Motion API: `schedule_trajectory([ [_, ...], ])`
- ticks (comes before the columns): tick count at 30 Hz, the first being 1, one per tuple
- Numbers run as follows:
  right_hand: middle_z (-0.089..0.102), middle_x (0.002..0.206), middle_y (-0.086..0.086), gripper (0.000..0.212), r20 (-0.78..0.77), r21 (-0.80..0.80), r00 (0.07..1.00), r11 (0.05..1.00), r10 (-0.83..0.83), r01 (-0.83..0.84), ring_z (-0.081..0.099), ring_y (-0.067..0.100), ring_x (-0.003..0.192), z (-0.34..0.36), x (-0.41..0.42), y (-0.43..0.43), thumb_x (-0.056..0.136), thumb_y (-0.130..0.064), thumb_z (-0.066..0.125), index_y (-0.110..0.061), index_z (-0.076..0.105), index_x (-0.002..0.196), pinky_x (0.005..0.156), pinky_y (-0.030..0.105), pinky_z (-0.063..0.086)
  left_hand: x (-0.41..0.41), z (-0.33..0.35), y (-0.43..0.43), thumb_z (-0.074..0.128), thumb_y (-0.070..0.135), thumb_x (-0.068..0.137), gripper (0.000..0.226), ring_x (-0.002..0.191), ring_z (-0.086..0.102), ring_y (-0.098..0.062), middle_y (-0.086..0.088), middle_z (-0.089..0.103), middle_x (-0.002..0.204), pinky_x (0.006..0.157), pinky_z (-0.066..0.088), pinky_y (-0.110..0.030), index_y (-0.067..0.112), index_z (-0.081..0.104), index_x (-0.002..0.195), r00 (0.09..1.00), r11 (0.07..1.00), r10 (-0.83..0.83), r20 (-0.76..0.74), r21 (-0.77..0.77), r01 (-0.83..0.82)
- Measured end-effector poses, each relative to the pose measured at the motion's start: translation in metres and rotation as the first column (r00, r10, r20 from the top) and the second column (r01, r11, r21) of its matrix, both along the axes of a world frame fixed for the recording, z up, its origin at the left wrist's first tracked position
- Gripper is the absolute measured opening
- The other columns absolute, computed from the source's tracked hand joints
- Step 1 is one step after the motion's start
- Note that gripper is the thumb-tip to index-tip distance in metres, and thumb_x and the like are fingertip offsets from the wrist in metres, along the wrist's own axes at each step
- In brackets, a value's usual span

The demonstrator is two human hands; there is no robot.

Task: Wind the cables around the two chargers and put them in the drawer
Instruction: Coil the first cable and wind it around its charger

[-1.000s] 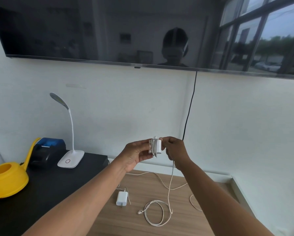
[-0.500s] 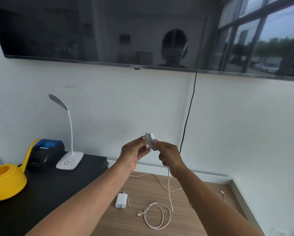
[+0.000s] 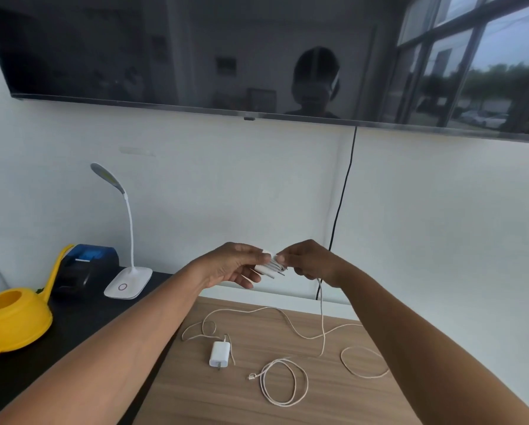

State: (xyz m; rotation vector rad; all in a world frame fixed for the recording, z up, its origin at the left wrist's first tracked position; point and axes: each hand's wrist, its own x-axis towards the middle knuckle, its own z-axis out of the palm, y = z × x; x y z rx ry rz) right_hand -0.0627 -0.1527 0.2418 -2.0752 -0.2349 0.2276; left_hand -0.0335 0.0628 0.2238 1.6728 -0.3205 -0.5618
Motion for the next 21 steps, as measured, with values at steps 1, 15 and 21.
schedule_trajectory([
  [1, 0.043, 0.047, -0.012, 0.024, -0.005, -0.032, 1.000, 0.999, 0.017, -0.017, 0.029, 0.012, 0.051, 0.004, 0.000, 0.000, 0.093, -0.025, 0.064, -0.002, 0.072, 0.093, 0.050, 0.026, 0.019, -0.001, -0.001, 0.000, 0.082, 0.040, 0.069, 0.049, 0.078, 0.067, -0.023, -0.013, 0.071, 0.098, 0.067, 0.058, -0.034, 0.008, 0.074, 0.105, 1.000, 1.000, 0.007, 0.012, 0.003, -0.007],
  [15, 0.050, 0.056, -0.006, 0.043, -0.049, 0.157, 0.996, 0.985, -0.070, 0.077, 0.026, 0.013, 0.049, 0.002, 0.000, 0.000, 0.087, -0.050, 0.064, -0.009, 0.064, 0.072, 0.050, 0.025, 0.018, -0.008, -0.013, -0.008, 0.078, 0.021, 0.080, 0.025, 0.072, 0.068, -0.023, -0.012, 0.072, 0.085, 0.071, 0.061, -0.034, 0.003, 0.076, 0.097, 0.979, 0.959, 0.204, 0.025, -0.207, -0.195],
  [21, 0.037, 0.064, 0.001, 0.030, -0.163, 0.191, 0.981, 0.972, -0.108, 0.139, 0.021, 0.015, 0.052, -0.004, 0.003, -0.006, 0.085, -0.034, 0.071, -0.005, 0.074, 0.091, 0.050, 0.026, 0.016, -0.005, -0.017, -0.005, 0.080, 0.019, 0.078, 0.023, 0.072, 0.067, -0.022, -0.011, 0.072, 0.088, 0.078, 0.061, -0.037, 0.006, 0.078, 0.096, 0.966, 0.956, 0.251, 0.057, -0.173, -0.238],
])
